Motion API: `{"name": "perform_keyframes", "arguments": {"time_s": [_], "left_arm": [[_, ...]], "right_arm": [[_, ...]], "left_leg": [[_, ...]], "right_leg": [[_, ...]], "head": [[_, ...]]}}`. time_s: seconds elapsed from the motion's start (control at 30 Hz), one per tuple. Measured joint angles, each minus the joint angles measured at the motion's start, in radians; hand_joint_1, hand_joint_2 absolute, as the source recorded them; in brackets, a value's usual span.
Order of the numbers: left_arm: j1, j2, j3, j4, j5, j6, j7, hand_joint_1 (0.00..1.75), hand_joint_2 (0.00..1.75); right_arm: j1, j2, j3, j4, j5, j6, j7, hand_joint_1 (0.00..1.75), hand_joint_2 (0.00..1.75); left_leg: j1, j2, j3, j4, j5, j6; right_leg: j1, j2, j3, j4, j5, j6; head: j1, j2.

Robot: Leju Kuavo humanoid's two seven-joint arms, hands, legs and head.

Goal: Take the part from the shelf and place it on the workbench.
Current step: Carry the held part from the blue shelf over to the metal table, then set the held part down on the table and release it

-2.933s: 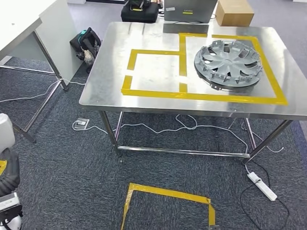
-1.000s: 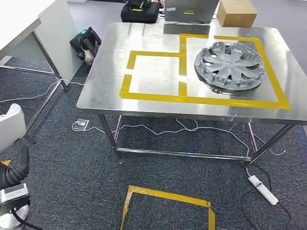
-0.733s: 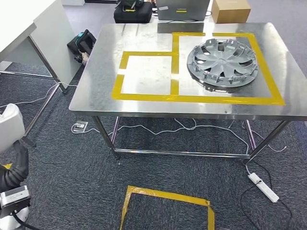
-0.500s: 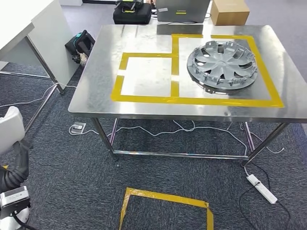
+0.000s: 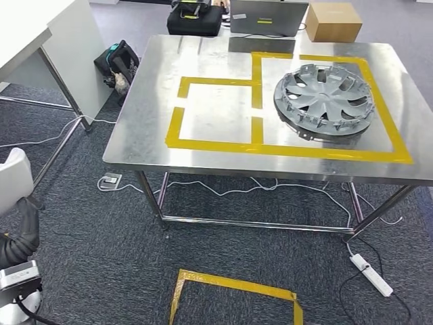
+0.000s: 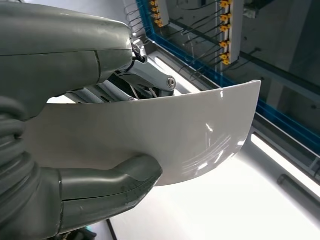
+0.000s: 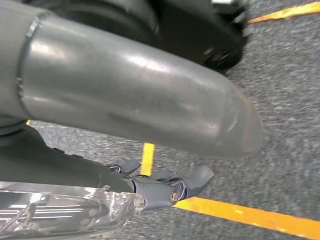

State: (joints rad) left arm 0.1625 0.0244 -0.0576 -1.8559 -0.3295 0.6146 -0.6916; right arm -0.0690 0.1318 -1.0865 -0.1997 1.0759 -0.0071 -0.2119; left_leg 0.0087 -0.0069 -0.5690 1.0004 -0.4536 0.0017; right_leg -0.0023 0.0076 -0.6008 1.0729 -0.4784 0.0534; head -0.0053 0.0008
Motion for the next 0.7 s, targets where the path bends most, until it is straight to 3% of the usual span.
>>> {"name": "perform_keyframes", "arguments": {"time_s": [0.03, 0.13, 0.2, 0.3, 0.33, 0.37, 0.4, 0.47, 0.5, 0.57, 0.67, 0.7], "left_arm": [[-0.001, 0.0, 0.0, 0.0, -0.002, 0.0, 0.0, 1.75, 1.75], [-0.003, 0.0, -0.001, 0.0, -0.006, 0.0, 0.0, 1.75, 1.75], [-0.004, 0.001, -0.001, -0.001, -0.007, 0.001, 0.0, 1.75, 1.75], [-0.005, 0.002, 0.0, -0.001, -0.007, 0.001, 0.0, 1.75, 1.75], [-0.004, 0.002, 0.0, -0.001, -0.007, 0.001, 0.0, 1.75, 1.75], [-0.004, 0.002, 0.0, -0.001, -0.007, 0.001, 0.0, 1.75, 1.75], [-0.004, 0.002, 0.0, -0.001, -0.007, 0.001, 0.0, 1.75, 1.75], [-0.004, 0.002, 0.0, -0.001, -0.007, 0.001, 0.0, 1.75, 1.75], [-0.005, 0.002, 0.0, -0.001, -0.008, 0.001, 0.0, 1.75, 1.75], [-0.005, 0.002, 0.0, -0.002, -0.013, 0.003, 0.0, 1.75, 1.75], [-0.004, 0.001, 0.0, -0.004, -0.018, 0.005, 0.0, 1.75, 1.75], [-0.004, 0.001, 0.0, -0.005, -0.02, 0.006, 0.0, 1.75, 1.75]], "right_arm": [[-0.001, 0.0, 0.0, 0.0, 0.0, 0.001, 0.003, 0.0, 0.0], [0.001, 0.0, 0.0, 0.0, 0.0, 0.001, 0.011, 0.0, 0.0], [0.002, 0.0, 0.0, 0.0, 0.001, 0.0, 0.01, 0.0, 0.0], [0.0, 0.0, 0.0, 0.0, 0.001, 0.0, 0.009, 0.0, 0.0], [0.0, 0.0, 0.0, 0.0, 0.001, 0.0, 0.009, 0.0, 0.0], [0.001, 0.0, 0.0, 0.0, 0.001, 0.0, 0.008, 0.0, 0.0], [0.001, 0.0, 0.0, 0.0, 0.001, 0.0, 0.008, 0.0, 0.0], [0.001, 0.0, 0.0, 0.0, 0.001, 0.001, 0.006, 0.0, 0.0], [0.001, 0.0, 0.0, 0.0, 0.001, 0.001, 0.005, 0.0, 0.0], [0.0, 0.0, 0.0, 0.0, 0.001, 0.0, 0.003, 0.0, 0.0], [0.0, 0.0, 0.0, 0.0, 0.002, 0.0, 0.002, 0.0, 0.0], [-0.001, 0.0, 0.0, 0.0, 0.002, 0.0, 0.002, 0.0, 0.0]], "left_leg": [[-0.002, 0.0, 0.002, 0.001, -0.002, -0.005], [-0.001, -0.001, 0.002, -0.001, -0.004, -0.019], [0.0, 0.0, -0.013, 0.035, -0.028, -0.03], [0.002, 0.001, -0.109, 0.218, -0.107, -0.04], [0.002, 0.001, -0.139, 0.269, -0.117, -0.041], [0.002, 0.001, -0.154, 0.284, -0.107, -0.042], [0.002, 0.001, -0.149, 0.262, -0.078, -0.041], [0.002, 0.002, -0.096, 0.137, 0.001, -0.038], [0.002, 0.003, -0.067, 0.075, 0.023, -0.035], [0.0, 0.003, -0.041, 0.014, 0.029, -0.027], [0.002, 0.0, -0.034, 0.008, 0.02, -0.008], [0.004, 0.0, -0.03, 0.006, 0.018, -0.002]], "right_leg": [[0.001, 0.0, 0.015, -0.033, 0.011, -0.004], [0.003, 0.002, 0.022, -0.046, 0.011, -0.021], [-0.001, 0.002, 0.027, -0.05, 0.011, -0.033], [-0.004, 0.002, 0.034, -0.052, 0.006, -0.045], [-0.004, 0.002, 0.036, -0.052, 0.004, -0.046], [-0.004, 0.002, 0.039, -0.052, 0.001, -0.046], [-0.004, 0.002, 0.044, -0.052, -0.003, -0.045], [-0.005, 0.004, 0.056, -0.052, -0.012, -0.038], [-0.004, 0.006, 0.059, -0.05, -0.017, -0.033], [0.001, 0.007, 0.059, -0.052, -0.024, -0.023], [0.001, 0.005, 0.06, -0.057, -0.034, -0.007], [0.0, 0.004, 0.053, -0.036, -0.048, -0.001]], "head": [[-0.001, 0.0], [-0.002, 0.0], [-0.005, 0.0], [-0.009, 0.0], [-0.009, 0.0], [-0.009, 0.0], [-0.01, 0.0], [-0.01, 0.0], [-0.011, 0.0], [-0.011, 0.0], [-0.01, 0.0], [-0.007, 0.0]]}}
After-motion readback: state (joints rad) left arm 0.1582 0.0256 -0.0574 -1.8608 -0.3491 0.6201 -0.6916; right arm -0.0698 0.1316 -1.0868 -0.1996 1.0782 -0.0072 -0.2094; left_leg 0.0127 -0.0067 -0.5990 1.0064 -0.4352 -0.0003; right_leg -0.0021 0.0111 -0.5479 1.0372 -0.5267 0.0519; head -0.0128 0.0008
